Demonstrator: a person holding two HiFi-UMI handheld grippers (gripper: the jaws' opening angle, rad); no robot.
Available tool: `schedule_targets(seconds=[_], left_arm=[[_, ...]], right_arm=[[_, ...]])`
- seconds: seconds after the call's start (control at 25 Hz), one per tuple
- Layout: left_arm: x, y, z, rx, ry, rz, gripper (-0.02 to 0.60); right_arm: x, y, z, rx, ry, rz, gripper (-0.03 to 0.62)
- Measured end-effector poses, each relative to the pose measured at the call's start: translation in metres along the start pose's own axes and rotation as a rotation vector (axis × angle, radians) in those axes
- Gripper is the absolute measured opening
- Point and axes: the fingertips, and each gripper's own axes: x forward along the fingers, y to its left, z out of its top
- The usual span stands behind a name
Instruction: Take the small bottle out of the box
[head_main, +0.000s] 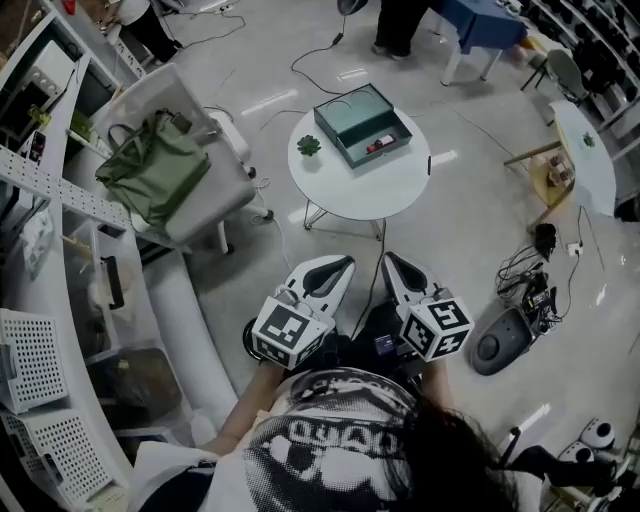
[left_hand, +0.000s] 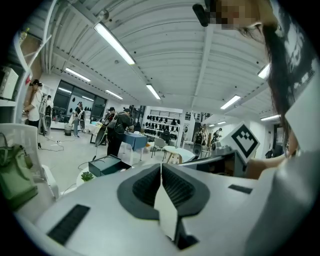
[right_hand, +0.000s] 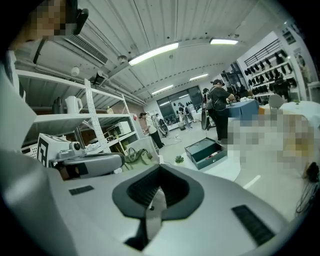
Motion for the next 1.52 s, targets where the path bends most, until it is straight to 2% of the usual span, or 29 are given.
schedule_targets(seconds=[0.32,0.6,0.84,1.12,1.52], left_arm=[[0.076,0.003,0.01,-0.009,0.016,0.061,0.017],[0.147,0.003,0.031,-0.026,0.01,0.151,0.017],[0.19,-0.002,0.037,-0.04,0.019,0.234,0.017],[0.217,-0.011,0.036,-0.058,0.032,0.313,0.017],[0.236,-0.022,0.032,-0.078,0.08,0.333,0.017]], right_arm=[[0.018,-0.066,0.028,-0.049,0.038,0.07,0.0],[0.028,-0.138,0.071,-0.07,0.057,0.145,0.0],[0.029,-0.186,0.083,-0.069,0.085,0.203,0.0],[0.03,-0.215,0.091,-0.066,0.099,0.274,0.0],[0.03,-0.23,0.081,-0.024,0.123,0.312,0.0]])
